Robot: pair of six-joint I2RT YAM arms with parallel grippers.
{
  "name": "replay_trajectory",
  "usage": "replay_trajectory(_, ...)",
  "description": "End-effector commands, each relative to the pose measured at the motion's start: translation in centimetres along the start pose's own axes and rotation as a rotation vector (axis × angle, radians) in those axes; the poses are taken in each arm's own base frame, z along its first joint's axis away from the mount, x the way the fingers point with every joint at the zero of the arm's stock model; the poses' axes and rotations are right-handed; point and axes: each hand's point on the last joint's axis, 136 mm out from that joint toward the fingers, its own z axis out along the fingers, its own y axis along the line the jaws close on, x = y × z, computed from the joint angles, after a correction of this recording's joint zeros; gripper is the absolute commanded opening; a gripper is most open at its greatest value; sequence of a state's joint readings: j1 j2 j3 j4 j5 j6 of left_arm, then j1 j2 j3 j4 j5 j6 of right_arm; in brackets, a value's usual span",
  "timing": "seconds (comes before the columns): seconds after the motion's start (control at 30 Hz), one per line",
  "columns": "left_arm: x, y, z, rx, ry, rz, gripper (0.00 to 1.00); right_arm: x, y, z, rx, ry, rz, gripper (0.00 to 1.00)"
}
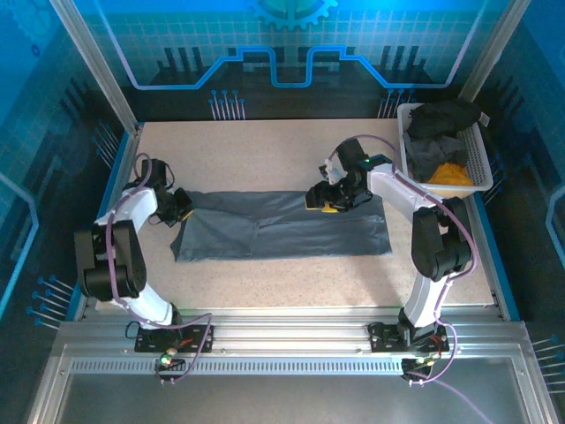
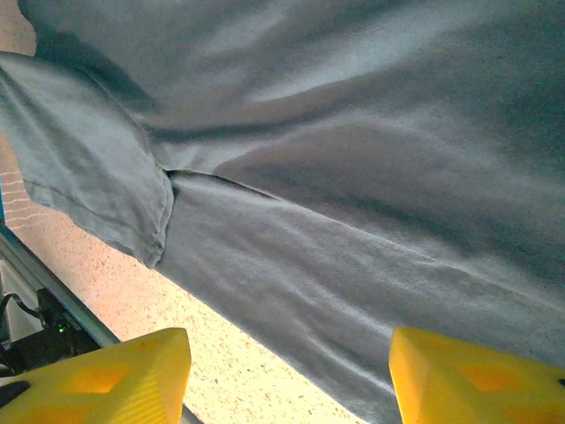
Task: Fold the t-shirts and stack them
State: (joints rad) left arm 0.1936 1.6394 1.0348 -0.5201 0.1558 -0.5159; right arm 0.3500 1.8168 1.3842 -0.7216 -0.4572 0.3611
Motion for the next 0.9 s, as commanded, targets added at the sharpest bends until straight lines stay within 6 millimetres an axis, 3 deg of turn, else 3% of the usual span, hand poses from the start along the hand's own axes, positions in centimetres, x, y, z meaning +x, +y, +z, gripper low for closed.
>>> replay_trajectory(0.0, -1.1, 1.0, 1.0, -0.072, 0.007, 0.037, 0.12, 0.6, -1.7, 0.2, 0.044, 0.018, 0.050, 0.61)
replay_trajectory(0.03, -1.3, 1.4, 1.4, -0.094, 0.005, 0.041, 0.15, 0.6, -2.4, 0.0, 0.068, 0.011, 0.063, 0.61)
replay_trajectory(0.13, -2.1, 2.0, 1.3, -0.133, -0.037, 0.038, 0.36, 0.6, -4.8, -0.7, 0.132, -0.011, 0.108, 0.60)
replay_trajectory(0.23, -1.9, 1.2, -0.7, -0.148, -0.100, 0.031, 0.46, 0.5, -8.5, -1.7, 0.245, -0.030, 0.165, 0.56)
replay_trajectory(0.3, 0.1, 0.1, -2.0, -0.134, -0.118, 0.025, 0.46, 0.3, -11.3, -2.3, 0.342, -0.029, 0.205, 0.51)
replay_trajectory(0.4, 5.1, -1.5, -2.5, -0.087, -0.086, -0.047, 0.42, -0.3, -14.1, -2.7, 0.453, -0.021, 0.207, 0.43)
replay_trajectory(0.47, 8.4, -1.8, -1.4, -0.043, -0.031, -0.152, 0.36, -1.0, -15.5, -2.7, 0.519, -0.010, 0.202, 0.36)
replay_trajectory(0.57, 11.0, -1.6, 0.7, -0.027, 0.039, -0.267, 0.30, -1.3, -17.8, -2.6, 0.614, 0.030, 0.216, 0.29)
replay_trajectory(0.73, 11.2, -1.7, 3.4, -0.064, 0.089, -0.308, 0.25, 1.3, -20.7, -1.8, 0.690, 0.189, 0.301, 0.23)
replay_trajectory(0.87, 8.5, -3.9, 5.7, -0.092, 0.095, -0.272, 0.24, 3.8, -20.7, -2.2, 0.712, 0.218, 0.341, 0.25)
